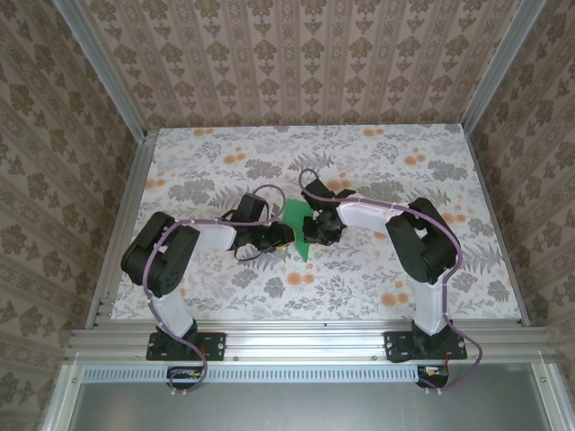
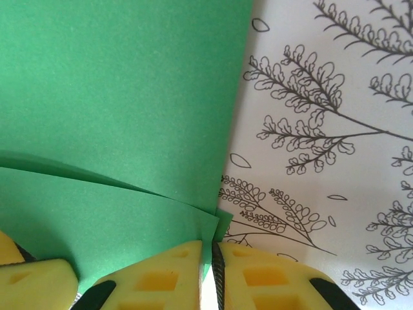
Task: Fold a paper plane with a square sheet of paper (pick it up from the middle)
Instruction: Fold the wing for the fifth time at the center of the table.
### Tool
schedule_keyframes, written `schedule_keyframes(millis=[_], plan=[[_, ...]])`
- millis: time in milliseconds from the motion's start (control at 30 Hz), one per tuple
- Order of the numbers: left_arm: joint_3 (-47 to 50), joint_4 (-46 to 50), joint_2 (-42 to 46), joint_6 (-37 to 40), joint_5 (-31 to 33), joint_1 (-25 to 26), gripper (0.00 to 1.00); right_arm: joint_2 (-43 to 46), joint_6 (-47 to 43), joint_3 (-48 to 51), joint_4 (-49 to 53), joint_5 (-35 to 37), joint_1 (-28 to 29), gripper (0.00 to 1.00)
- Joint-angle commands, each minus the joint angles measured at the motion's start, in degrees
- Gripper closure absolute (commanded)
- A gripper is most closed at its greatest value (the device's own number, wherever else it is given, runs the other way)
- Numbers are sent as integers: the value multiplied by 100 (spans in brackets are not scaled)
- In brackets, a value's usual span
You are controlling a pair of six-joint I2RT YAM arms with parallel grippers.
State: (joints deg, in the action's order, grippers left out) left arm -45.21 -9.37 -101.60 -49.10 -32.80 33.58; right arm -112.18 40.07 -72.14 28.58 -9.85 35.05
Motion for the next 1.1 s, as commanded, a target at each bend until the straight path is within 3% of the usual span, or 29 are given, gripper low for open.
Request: schedule_keyframes(millis=[0, 233, 500, 767, 1067], plan=[[-142, -131, -166, 74, 50, 54, 71, -238, 106, 237, -413, -194, 20, 85], [-216, -41, -242, 370, 308, 61, 85, -11, 159, 368, -723, -595, -88, 81], [-555, 960, -83, 1936, 656, 43, 97, 934, -158, 708, -1059, -674, -398, 72], [-1026, 1805, 13, 3296, 472, -1, 99, 713, -99, 754, -1597, -1446, -376, 77], [-1249, 1930, -96, 3636, 391, -1, 100, 243, 18, 689, -1608, -1546, -410, 86]])
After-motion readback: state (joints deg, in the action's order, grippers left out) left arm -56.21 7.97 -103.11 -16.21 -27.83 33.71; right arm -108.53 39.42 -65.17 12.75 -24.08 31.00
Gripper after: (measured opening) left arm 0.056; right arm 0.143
